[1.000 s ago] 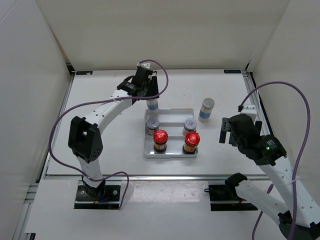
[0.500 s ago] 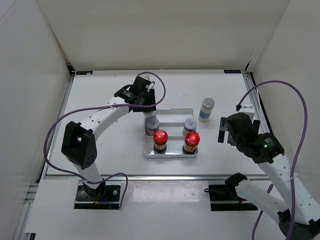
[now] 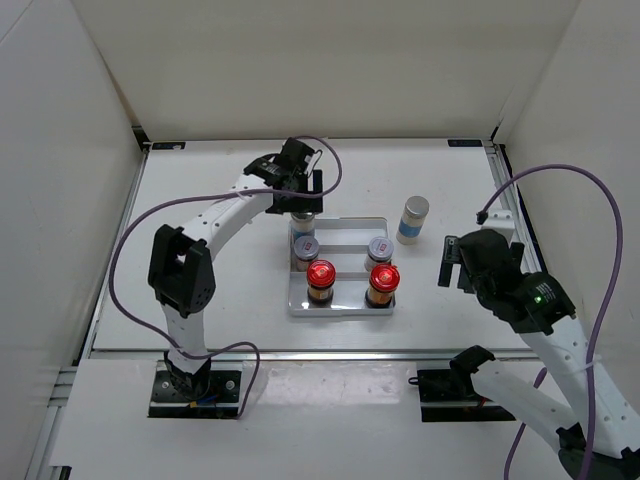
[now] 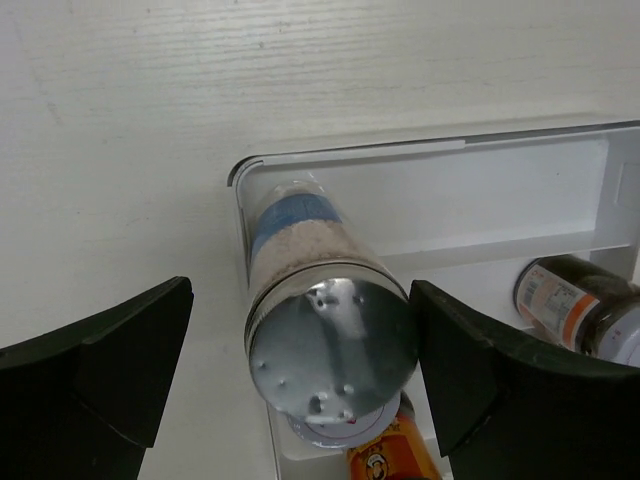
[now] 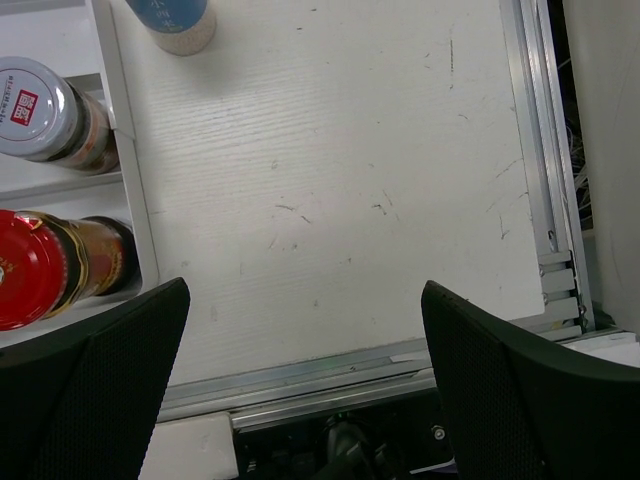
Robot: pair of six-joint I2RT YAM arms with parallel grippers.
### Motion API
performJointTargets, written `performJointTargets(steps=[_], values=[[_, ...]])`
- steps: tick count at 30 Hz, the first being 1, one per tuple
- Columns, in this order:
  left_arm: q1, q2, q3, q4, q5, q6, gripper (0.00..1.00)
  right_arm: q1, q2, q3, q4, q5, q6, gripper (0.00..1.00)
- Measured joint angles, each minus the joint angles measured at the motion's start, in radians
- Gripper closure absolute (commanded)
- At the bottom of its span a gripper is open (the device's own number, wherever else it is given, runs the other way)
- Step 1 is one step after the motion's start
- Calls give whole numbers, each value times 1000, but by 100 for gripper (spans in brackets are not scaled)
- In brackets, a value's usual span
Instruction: Organize the condiment bottles
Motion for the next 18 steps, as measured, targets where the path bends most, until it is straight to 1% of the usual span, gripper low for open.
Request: performJointTargets(steps=[3,5,7,9,11,13,15,17,18], values=[[0,-7,80,-60,-29,29,0,0,12,-1,-1,0,0,0],[0,-43,120,-73,-53,54,0,-1,46,8,-10,-2,2,0],[0,-127,121,-86,-95,84,0,-7,97,48,-23,-8,5,0],[0,-247,87,-82,-158,108,0,-8,161,106,-21,-26,6,0],[0,-415,-21,-51,-249,131,0,-10,227,167,3,-46,6,0],[0,-614,-205,11,-349,158,0,-14,297,229,31,-59,4,0],[2,-769,-372,50,-428,183,0,-23,387,298,53,-66,2,0],[7,-881,-542,103,-492,199,0,-48,499,370,94,-89,-7,0],[7,-905,-600,111,-517,208,0,-62,545,395,113,-101,-16,0]])
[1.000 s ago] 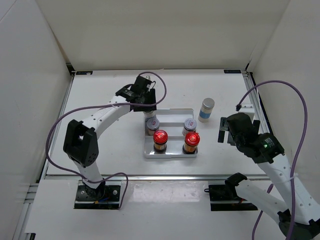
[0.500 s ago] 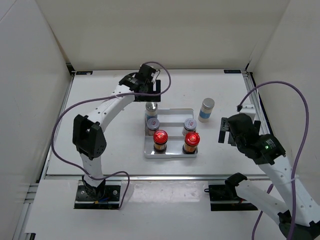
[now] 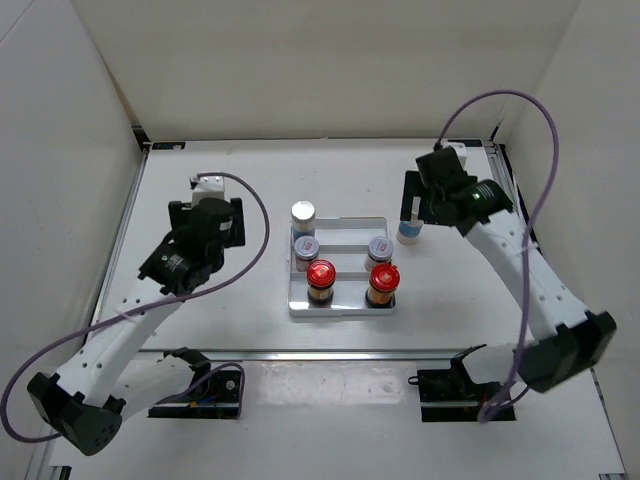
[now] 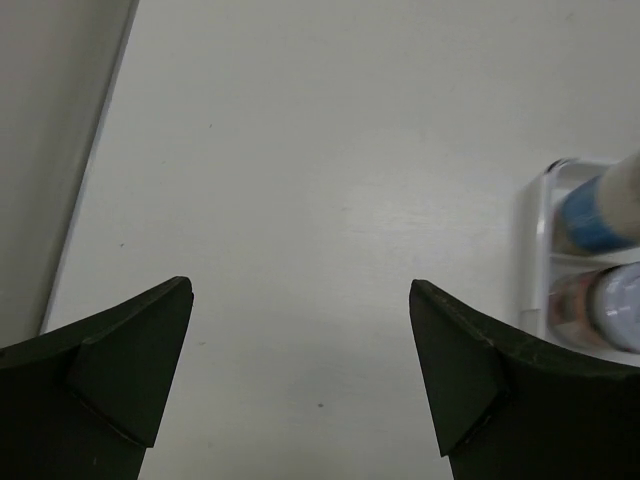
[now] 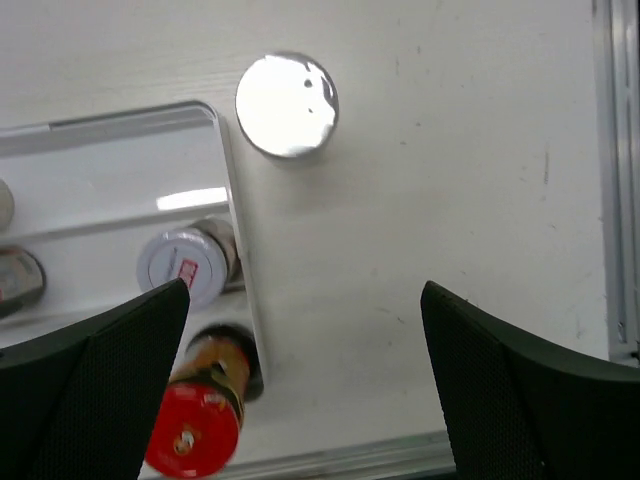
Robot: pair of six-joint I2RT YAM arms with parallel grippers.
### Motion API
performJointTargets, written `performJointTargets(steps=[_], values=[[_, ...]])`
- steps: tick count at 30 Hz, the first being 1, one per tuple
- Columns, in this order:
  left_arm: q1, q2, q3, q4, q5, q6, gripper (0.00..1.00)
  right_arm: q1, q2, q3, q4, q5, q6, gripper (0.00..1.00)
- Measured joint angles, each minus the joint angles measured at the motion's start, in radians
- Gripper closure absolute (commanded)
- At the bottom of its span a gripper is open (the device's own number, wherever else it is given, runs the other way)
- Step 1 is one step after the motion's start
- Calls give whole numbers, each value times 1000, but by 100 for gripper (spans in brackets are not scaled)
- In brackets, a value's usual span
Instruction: Organize the condiment bottles
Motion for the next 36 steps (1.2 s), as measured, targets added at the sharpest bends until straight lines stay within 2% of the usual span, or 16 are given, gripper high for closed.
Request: performJointTargets(steps=[4,9,12,15,18,19,21,22,25,26,29,32,36], values=[[-2,-9,-138,71,-55,45,0,-117,172,60,81,-119,-33,0],[13,-24,-159,171,-79,84,0,-253,340,140,126,-256,-56,0],[16,-32,-159,196,-93,86,0,-275,424,187,133,-307,-67,0],[16,-49,-159,205,-95,86,0,-272,496,205,139,-358,-79,4],[16,-69,-159,217,-97,86,0,-266,544,197,139,-393,-83,14],[16,-73,-159,219,-98,86,0,-264,550,189,140,-401,-83,21],[17,-73,-159,224,-98,86,0,-261,552,176,138,-406,-83,28],[18,-72,-159,224,-98,86,0,-259,552,174,138,-405,-81,34],[18,-68,-159,224,-98,86,0,-246,550,174,141,-374,-76,47],[18,-67,-159,224,-98,86,0,-237,547,174,141,-357,-77,54],[18,-67,-159,224,-98,86,0,-176,520,175,135,-256,-85,68],[18,-67,-159,224,-98,86,0,-89,468,194,120,-168,-103,75],[18,-67,-159,224,-97,86,0,33,398,249,122,-105,-135,79]])
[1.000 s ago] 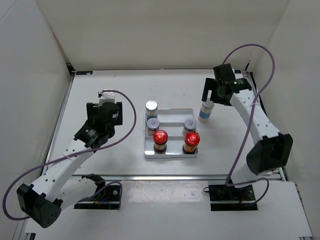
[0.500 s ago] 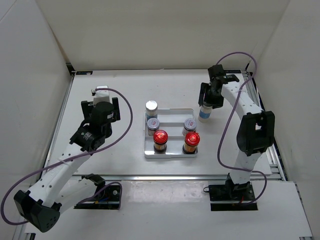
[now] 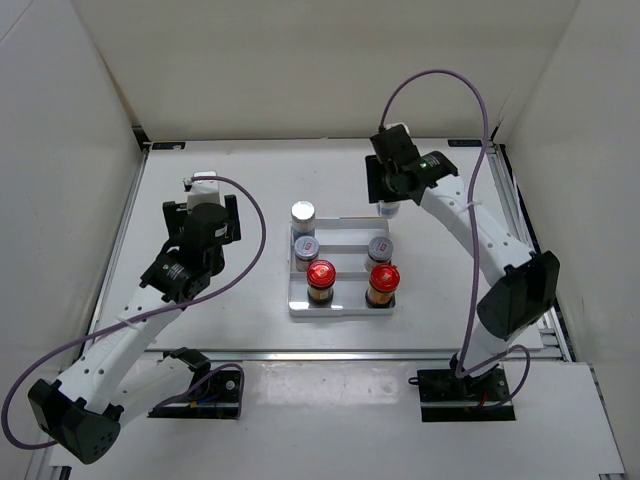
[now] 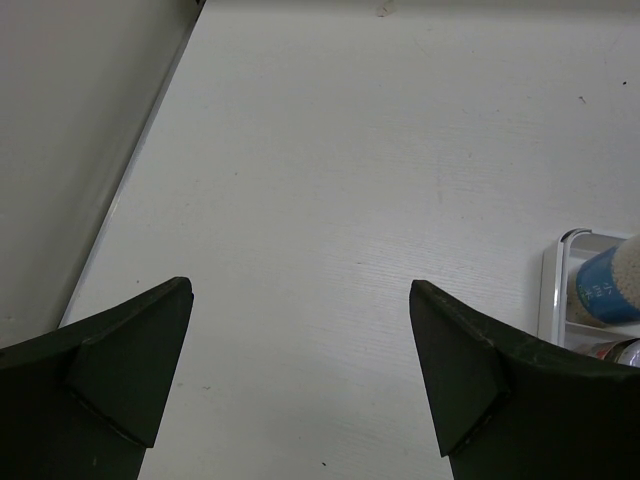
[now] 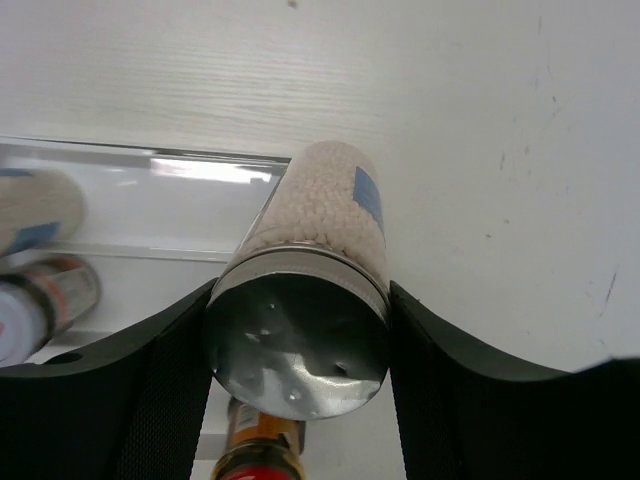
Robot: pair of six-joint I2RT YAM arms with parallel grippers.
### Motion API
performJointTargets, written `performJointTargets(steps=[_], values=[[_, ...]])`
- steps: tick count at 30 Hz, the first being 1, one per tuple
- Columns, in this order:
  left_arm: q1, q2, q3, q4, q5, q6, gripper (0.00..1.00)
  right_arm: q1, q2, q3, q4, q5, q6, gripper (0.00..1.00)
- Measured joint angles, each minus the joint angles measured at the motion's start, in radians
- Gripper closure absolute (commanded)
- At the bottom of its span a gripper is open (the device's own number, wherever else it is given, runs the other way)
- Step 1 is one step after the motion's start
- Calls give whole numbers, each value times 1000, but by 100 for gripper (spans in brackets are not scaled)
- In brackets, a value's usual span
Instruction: Organize the condiment bottles
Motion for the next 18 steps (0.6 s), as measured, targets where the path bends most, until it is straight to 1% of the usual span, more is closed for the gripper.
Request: performJointTargets(steps=[3,5,9,13,16,17,18], values=[[0,1,0,0,0,0,0,70,-30,24,9,13,-9,81],[0,4,0,0,0,0,0,96,-32,24,14,21,-10,81],[0,12,0,0,0,0,0,105,-5,-4,28,18,-9,81],[0,18,0,0,0,0,0,105,56,-26,39,12,-2,81],[0,20,0,0,0,0,0,101,84,-60,61,-19,12,81],[0,21,0,0,0,0,0,99,86,-73,66,-33,20,80],[0,21,0,0,0,0,0,97,87,-83,68,-46,26,75]])
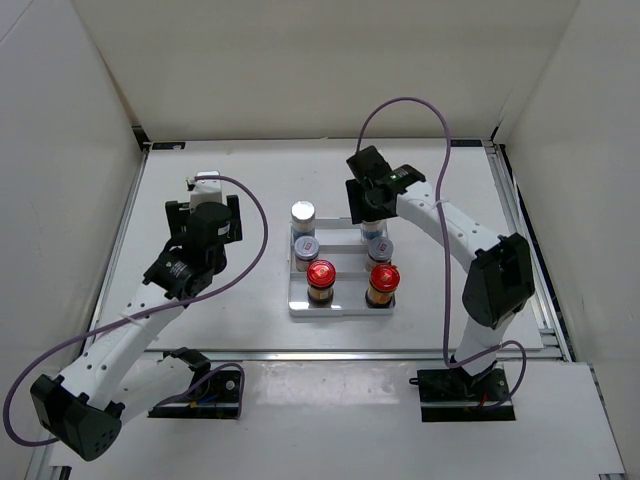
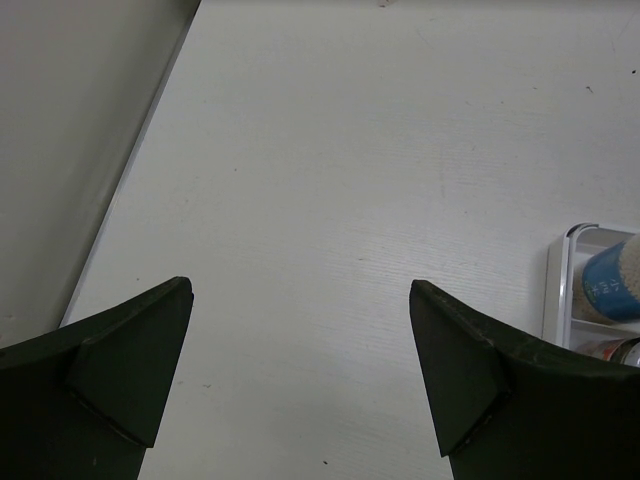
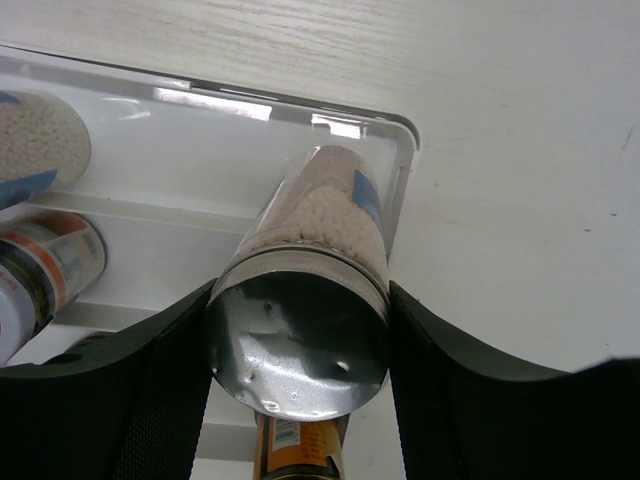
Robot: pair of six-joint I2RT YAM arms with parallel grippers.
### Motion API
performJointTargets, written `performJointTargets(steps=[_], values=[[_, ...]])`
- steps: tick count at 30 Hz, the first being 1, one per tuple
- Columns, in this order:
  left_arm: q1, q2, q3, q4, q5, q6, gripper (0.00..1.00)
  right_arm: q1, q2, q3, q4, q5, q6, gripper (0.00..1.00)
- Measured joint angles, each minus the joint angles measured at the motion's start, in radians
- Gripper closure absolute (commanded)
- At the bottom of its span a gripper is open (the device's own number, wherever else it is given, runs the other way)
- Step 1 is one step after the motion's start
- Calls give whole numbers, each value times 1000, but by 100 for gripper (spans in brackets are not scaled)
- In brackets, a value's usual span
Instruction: Organize the condiment bottles
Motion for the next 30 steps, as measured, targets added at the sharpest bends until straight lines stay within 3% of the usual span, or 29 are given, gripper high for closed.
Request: performJointTargets(steps=[3,4,6,7,12,18,26,30], values=[[0,3,0,0,0,0,0,-11,5,-11,8,-42,14,62],[0,4,0,0,0,0,0,-19,9,-11,12,-53,21,42],[0,7,0,0,0,0,0,-39,14,-13,17,-81,33,18],[0,8,0,0,0,0,0,-48,15,-13,19,-88,43,0],[0,9,0,0,0,-2,0,-77,15,-8,23,-58,57,0],[0,9,0,-1,0,-4,0,-80,-39,119,-102,61,33,0],[0,6,0,-2,4,-20,0,-92,-525,23,-195,227,-37,0],[0,7,0,-3,6,-31,0,-105,-667,-73,-294,309,-20,0]])
